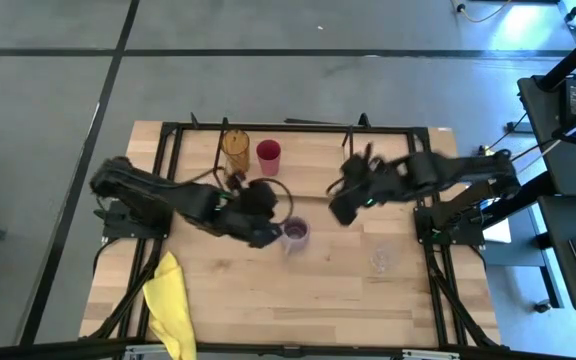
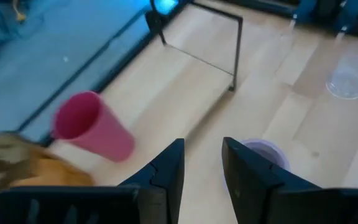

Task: Stack small to large cups/mugs on shelf
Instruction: Put the purple mug on the shelf

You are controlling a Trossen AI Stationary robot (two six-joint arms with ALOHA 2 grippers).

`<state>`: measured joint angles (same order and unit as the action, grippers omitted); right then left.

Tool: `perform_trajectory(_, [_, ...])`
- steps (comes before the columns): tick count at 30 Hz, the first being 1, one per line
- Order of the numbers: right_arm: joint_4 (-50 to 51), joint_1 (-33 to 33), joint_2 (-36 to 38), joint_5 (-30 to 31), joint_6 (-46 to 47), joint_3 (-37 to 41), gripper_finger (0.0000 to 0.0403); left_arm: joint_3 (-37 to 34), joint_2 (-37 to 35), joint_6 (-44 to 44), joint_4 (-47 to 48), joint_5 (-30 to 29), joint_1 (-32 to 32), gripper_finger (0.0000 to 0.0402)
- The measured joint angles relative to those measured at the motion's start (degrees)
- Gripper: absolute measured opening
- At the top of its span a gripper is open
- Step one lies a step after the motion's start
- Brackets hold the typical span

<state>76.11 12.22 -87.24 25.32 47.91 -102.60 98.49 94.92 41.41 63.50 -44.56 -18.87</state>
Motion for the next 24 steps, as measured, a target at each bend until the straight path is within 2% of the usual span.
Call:
perform_trajectory(6, [-17.77, 0.89, -0.09, -9.28, 7.91, 17.28, 0.0119, -2.23, -5.75, 3.03, 12.78, -1.63, -3.16, 0.0102])
perform_trajectory(11, [-24.66, 0.20, -0.68, -16.80, 16.37, 26.27, 0.0119, -11.64, -11.72, 6.15, 12.30, -0.99, -9.55, 0.0102])
perform_trajectory(13, [-27.76, -0.02, -2.16, -20.39, 17.84, 28.43, 0.0120, -16.09, -14.18, 10.04, 10.78, -0.78, -12.37, 0.0102])
perform_trajectory(16, [-31.93, -0.89, -5.97, -25.24, 17.62, 28.47, 0.0120, -21.96, -18.54, 18.17, 7.68, -0.74, -16.32, 0.0102])
perform_trajectory(19, [-31.71, -2.37, -11.03, -26.49, 14.16, 24.43, 0.0120, -25.77, -21.75, 23.02, 4.58, -0.95, -19.27, 0.0102])
perform_trajectory(24, [-22.08, -4.75, -18.06, -25.94, 7.25, 13.99, 0.0120, -27.50, -23.70, 26.76, 4.40, -1.00, -21.00, 0.0102])
